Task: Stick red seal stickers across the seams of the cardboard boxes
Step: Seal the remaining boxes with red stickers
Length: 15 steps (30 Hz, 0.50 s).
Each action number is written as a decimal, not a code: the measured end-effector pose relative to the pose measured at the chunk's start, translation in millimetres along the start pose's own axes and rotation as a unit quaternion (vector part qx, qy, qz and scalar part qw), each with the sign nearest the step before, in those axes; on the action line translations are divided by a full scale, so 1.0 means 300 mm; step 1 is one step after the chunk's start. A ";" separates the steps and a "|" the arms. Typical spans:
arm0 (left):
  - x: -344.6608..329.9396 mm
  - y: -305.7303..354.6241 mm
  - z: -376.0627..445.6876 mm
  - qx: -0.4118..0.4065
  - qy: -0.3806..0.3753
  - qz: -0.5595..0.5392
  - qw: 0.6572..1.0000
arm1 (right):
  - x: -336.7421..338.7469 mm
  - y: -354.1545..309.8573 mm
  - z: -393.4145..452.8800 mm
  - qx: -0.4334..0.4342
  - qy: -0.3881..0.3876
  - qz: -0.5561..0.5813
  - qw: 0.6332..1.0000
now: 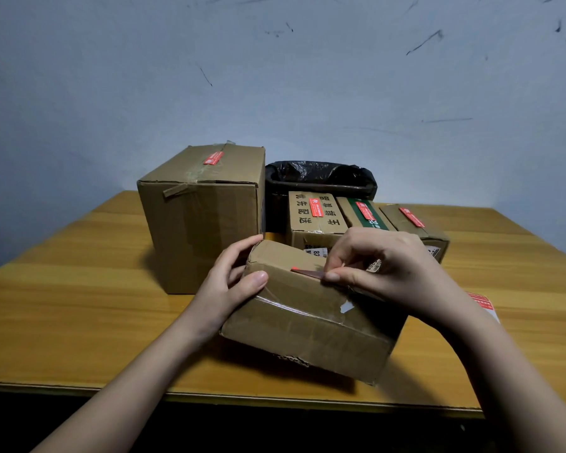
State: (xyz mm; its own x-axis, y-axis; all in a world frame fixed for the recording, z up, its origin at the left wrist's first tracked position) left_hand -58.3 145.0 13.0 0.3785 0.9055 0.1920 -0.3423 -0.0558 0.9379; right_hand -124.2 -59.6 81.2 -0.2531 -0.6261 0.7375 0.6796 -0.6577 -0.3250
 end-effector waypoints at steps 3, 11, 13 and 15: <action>-0.001 0.000 -0.001 0.002 -0.002 -0.004 1.000 | 0.002 0.001 0.002 0.002 -0.004 0.001 1.000; -0.006 -0.002 -0.001 -0.013 -0.022 0.016 1.000 | 0.014 -0.009 0.005 -0.007 -0.002 0.084 0.996; -0.006 -0.005 -0.001 -0.013 -0.026 0.006 1.000 | 0.020 -0.016 0.008 -0.005 -0.006 0.089 0.996; -0.001 -0.010 0.001 -0.019 -0.020 0.013 1.000 | 0.023 -0.013 0.009 -0.004 -0.008 0.074 0.997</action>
State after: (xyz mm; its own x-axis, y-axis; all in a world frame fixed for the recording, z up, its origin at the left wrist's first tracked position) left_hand -57.1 144.8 10.0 0.4038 0.8859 0.2282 -0.3844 -0.0621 0.9211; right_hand -126.7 -60.1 89.1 -0.1403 -0.7097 0.6904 0.7037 -0.5619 -0.4347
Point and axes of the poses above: each hand's wrist, its own z-axis towards the middle knuckle, its own x-axis out of the back of the hand, y = z × x, the point moved 4 cm from there along z, towards the middle knuckle, and after that the axes turned 3 degrees about x, right-handed, at the moved point
